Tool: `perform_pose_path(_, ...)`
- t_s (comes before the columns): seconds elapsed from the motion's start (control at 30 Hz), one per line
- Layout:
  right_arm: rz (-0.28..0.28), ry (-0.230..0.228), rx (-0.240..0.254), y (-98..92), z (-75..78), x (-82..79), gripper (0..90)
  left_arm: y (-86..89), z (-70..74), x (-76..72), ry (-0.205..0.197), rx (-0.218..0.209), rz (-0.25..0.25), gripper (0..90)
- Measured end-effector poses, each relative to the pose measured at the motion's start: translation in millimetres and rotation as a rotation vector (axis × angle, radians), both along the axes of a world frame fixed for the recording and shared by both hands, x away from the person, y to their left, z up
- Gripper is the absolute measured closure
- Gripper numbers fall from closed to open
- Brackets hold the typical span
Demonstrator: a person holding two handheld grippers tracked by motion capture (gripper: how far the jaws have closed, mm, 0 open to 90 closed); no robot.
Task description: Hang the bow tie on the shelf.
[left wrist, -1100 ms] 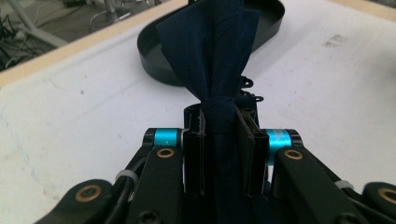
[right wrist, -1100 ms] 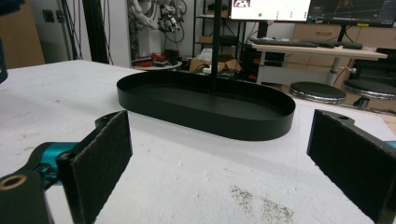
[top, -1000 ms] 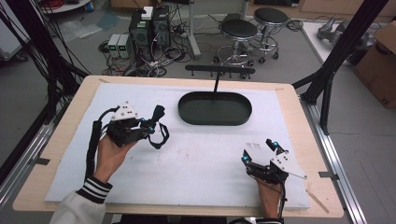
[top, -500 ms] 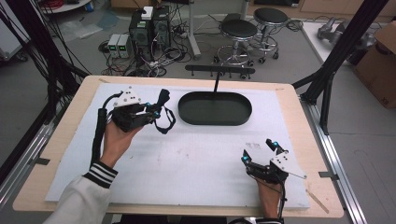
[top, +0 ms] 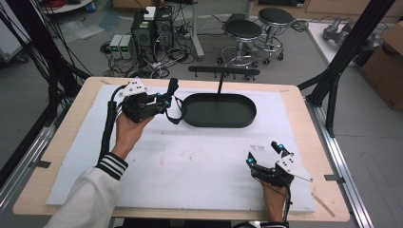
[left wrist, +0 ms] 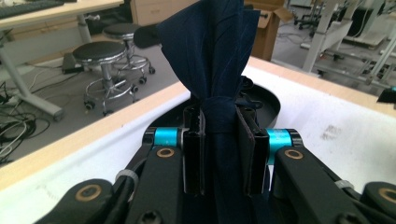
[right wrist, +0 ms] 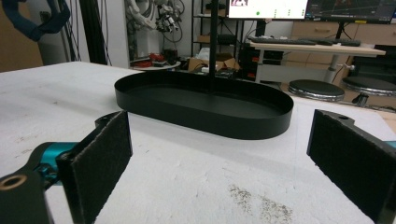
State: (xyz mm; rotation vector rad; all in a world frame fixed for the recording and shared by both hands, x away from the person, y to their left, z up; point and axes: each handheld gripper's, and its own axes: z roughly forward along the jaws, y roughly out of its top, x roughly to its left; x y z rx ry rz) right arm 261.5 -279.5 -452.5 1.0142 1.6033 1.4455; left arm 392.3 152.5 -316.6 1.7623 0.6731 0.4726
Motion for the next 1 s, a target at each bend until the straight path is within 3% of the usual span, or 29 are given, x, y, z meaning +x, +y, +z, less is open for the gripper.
perform_pose_path(0.17, 0.002, -0.001, 0.002, -0.1, 0.0, 0.0, 5.6, -7.0, 10.8, 9.3, -0.006, -0.012, -0.003, 74.7)
perform_pose_path(0.53, -0.001, -0.007, 0.000, -0.7, -0.1, 0.1, 5.6, -20.0, 26.1, 26.8, -0.022, 0.013, -0.012, 74.7)
perform_pose_path(1.0, 0.002, 0.000, 0.009, -1.2, -0.1, 0.4, 5.6, -36.7, 24.1, 57.9, -0.014, 0.012, -0.010, 74.6)
